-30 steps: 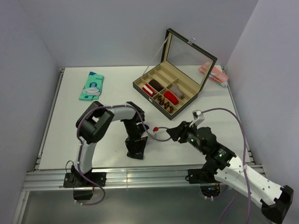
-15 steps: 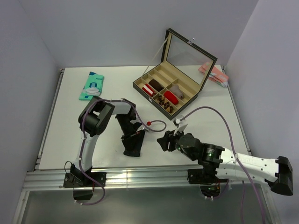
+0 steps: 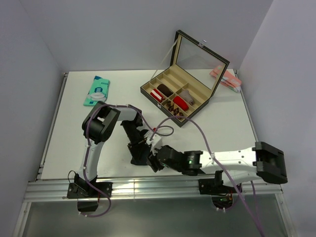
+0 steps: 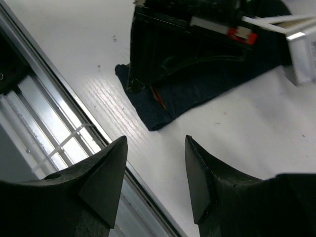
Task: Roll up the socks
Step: Roll the sock at the center of the board.
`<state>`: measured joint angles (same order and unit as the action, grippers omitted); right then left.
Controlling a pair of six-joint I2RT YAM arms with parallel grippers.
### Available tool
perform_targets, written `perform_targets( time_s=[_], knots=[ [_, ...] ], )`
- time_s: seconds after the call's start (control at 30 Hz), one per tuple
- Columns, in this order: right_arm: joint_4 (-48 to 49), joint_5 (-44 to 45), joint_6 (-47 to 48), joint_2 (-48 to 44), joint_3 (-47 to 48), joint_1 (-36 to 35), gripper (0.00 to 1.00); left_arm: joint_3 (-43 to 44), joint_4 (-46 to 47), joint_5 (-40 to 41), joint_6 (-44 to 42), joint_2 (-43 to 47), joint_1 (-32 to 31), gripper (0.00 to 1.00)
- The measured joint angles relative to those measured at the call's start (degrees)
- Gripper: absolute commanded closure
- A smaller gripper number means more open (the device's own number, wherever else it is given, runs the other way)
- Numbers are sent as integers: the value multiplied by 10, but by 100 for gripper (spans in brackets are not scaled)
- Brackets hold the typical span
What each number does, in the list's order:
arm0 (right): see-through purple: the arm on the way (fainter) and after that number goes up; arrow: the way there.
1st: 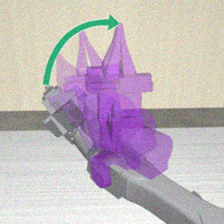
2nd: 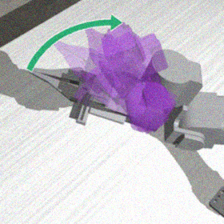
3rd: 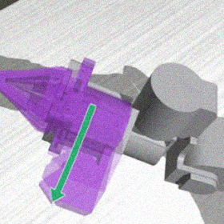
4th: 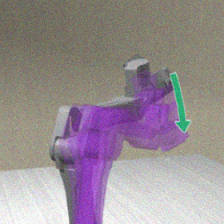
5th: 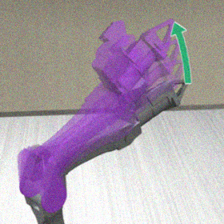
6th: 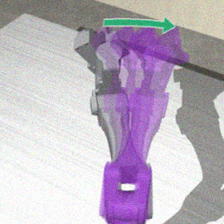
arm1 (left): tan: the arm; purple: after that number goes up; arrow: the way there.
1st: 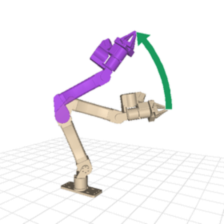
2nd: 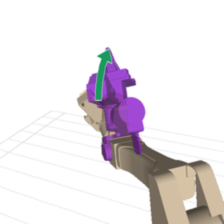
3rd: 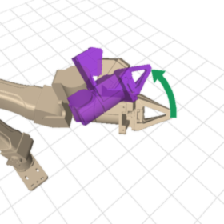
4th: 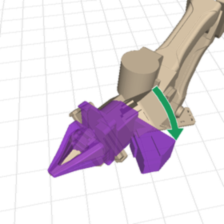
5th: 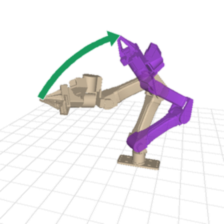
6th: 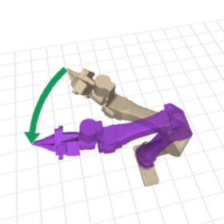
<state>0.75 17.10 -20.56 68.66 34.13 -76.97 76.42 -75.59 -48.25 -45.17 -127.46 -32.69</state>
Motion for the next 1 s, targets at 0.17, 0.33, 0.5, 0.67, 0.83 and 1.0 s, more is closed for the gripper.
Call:
perform_targets(
  time_s=[0.17,0.33,0.5,0.67,0.83,1.0],
  knots=[
    [12,-32,36,106,53,0,43,-3,8,1,30,0,2,94],
    [17,-47,65,178,84,0,43,-3,14,3,56,0,2,94],
    [19,-46,79,212,96,0,43,-3,17,5,71,0,2,95],
    [30,-34,79,238,103,0,47,-3,19,8,82,1,2,94],
    [53,-30,64,254,103,7,84,-8,29,12,97,6,2,87],
    [96,-40,26,257,83,17,95,-42,77,26,134,46,3,82]
  ],
)
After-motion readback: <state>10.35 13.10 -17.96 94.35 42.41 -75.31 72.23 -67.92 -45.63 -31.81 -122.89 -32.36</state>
